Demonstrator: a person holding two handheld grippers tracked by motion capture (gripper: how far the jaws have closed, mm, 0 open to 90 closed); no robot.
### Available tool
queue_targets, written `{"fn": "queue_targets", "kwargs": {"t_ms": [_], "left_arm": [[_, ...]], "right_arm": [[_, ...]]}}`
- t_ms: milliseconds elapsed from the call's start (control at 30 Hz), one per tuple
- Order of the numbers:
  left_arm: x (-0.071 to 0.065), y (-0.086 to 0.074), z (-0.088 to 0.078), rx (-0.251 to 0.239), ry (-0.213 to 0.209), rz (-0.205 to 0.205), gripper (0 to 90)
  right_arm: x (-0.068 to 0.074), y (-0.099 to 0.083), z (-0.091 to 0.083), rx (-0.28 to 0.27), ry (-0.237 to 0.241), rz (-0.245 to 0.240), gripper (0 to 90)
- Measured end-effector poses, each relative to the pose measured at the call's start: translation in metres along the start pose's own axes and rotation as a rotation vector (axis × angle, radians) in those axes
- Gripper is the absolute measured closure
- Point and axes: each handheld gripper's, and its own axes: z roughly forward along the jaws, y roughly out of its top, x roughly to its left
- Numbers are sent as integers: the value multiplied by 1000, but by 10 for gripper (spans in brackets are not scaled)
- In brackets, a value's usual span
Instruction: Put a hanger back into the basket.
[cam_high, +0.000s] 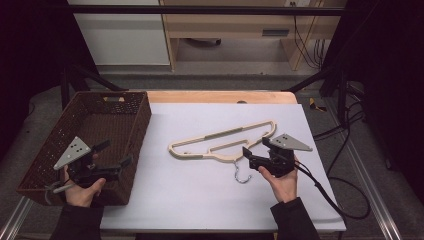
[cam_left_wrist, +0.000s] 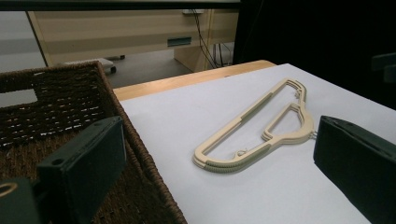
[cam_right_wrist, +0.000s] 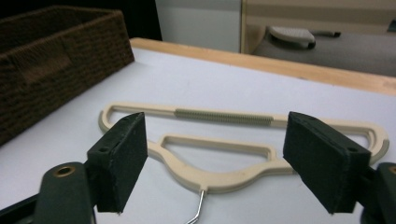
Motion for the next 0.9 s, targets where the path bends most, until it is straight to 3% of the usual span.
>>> {"fn": "queue_targets", "kwargs": {"t_ms": [100, 267, 467, 533, 900], "left_arm": [[0, 0, 1, 8, 1, 5, 22], [0, 0, 1, 3, 1, 0, 24], [-1, 0, 0, 2, 1, 5, 25], [-1, 0, 0, 0, 0, 6, 27], [-1, 0, -1, 0, 3, 14, 30]], "right_arm": [[3, -8, 14, 55, -28, -25, 266], [6, -15, 27, 90, -26, -17, 308], [10, -29, 48, 172, -18, -23, 385], [11, -35, 56, 207, -3, -19, 423], [8, -52, 74, 280, -27, 34, 599]]}}
